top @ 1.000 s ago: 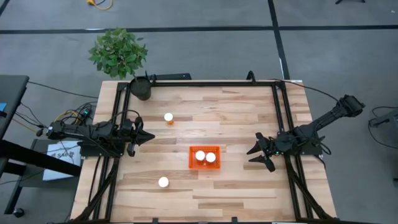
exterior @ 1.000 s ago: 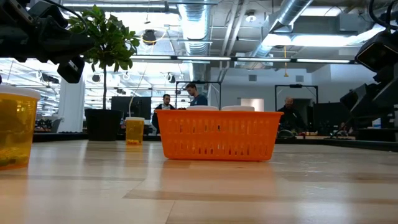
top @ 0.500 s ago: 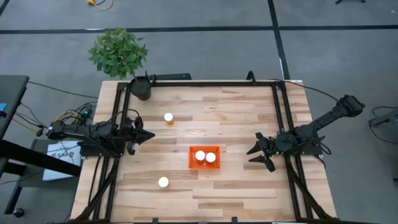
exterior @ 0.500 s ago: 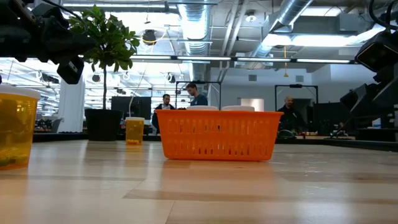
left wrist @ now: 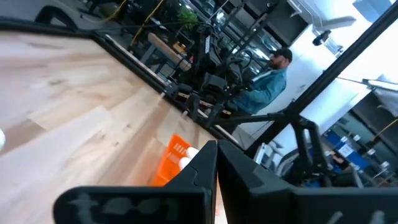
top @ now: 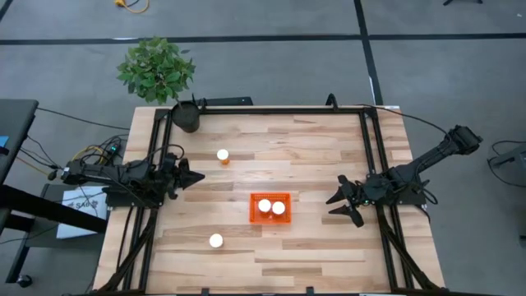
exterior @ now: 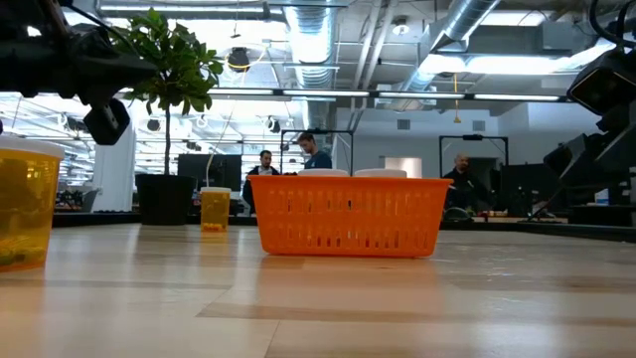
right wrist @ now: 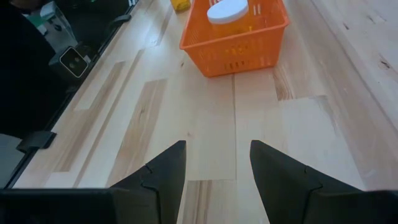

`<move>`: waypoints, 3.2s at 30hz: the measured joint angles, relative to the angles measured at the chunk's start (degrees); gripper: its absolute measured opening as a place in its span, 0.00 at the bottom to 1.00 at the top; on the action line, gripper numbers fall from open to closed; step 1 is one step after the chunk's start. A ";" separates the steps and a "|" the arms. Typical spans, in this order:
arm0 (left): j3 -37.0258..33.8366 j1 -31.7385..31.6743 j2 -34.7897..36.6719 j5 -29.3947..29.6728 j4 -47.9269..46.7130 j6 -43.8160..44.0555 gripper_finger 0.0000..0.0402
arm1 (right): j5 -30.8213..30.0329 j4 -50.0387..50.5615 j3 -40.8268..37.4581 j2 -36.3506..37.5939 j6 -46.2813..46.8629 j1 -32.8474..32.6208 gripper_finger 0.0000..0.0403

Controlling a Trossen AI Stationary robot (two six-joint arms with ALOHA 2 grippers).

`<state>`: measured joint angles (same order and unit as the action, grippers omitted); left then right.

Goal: Pick and place pill bottles into a basket
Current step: Put the orange pill bottle into the orange bin

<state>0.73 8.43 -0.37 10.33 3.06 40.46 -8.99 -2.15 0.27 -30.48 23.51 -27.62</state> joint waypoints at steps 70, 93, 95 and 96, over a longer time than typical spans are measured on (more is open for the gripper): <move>24.93 -11.08 -31.94 14.17 -21.76 -18.48 0.30 | 0.00 -0.02 -0.01 0.02 0.01 -0.01 0.42; 15.91 -11.47 -43.02 9.43 -11.18 -12.84 0.30 | 0.01 0.00 0.00 0.01 0.02 0.00 0.42; 15.91 -11.48 -45.62 9.42 -10.29 -12.71 0.30 | 0.00 -0.02 -0.01 0.02 0.02 -0.01 0.42; 15.91 -11.53 -46.83 9.39 -9.63 -12.69 0.31 | 0.02 -0.02 0.00 0.02 0.02 -0.02 0.42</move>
<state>16.64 -3.11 -47.20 19.72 -6.56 27.77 -8.97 -2.17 0.27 -30.46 23.53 -27.64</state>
